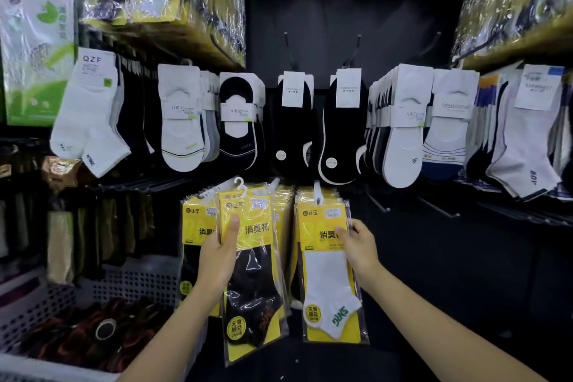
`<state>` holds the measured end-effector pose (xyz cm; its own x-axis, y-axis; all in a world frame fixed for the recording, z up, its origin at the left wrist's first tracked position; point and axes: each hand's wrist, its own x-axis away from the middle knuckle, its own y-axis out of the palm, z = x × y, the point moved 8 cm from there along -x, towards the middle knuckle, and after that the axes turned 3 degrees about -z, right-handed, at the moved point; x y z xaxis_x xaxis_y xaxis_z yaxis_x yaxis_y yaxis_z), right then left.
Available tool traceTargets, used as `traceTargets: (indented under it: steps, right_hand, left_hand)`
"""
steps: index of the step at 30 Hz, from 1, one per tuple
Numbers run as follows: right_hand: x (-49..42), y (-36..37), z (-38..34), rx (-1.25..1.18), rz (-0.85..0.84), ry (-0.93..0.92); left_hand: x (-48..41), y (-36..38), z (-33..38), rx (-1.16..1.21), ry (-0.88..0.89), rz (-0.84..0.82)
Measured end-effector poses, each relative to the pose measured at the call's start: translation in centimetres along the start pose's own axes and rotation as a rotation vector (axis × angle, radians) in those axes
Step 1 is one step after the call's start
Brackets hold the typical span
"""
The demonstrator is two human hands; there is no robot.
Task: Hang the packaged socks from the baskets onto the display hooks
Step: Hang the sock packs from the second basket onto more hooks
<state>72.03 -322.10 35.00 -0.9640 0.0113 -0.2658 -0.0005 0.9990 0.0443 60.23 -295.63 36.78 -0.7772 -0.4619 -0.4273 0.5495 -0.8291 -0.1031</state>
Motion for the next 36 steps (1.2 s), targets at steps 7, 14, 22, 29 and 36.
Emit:
traceTargets:
  steps: [7,14,22,29,36]
  right_hand:
    - [-2.4,0.0,4.3,0.014,0.188,0.149]
    - [-0.2,-3.3,6.9,0.151,0.364,0.258]
    - [4.4,3.0,1.1,-0.107,-0.192,0.118]
    - [6.2,2.7,-0.8,-0.166,-0.243,-0.014]
    - [4.8,-1.4,0.6,-0.127,-0.081,0.071]
  left_hand:
    - [-0.5,0.2,-0.4,0.039,0.019,-0.019]
    - [0.2,0.6,-1.3,0.066,0.002,-0.044]
    - [2.6,4.9,-2.2,0.206,-0.12,-0.105]
    - [4.1,6.6,-1.1,0.255,-0.161,-0.075]
    - [2.4,4.0,-1.0,0.148,-0.077,-0.025]
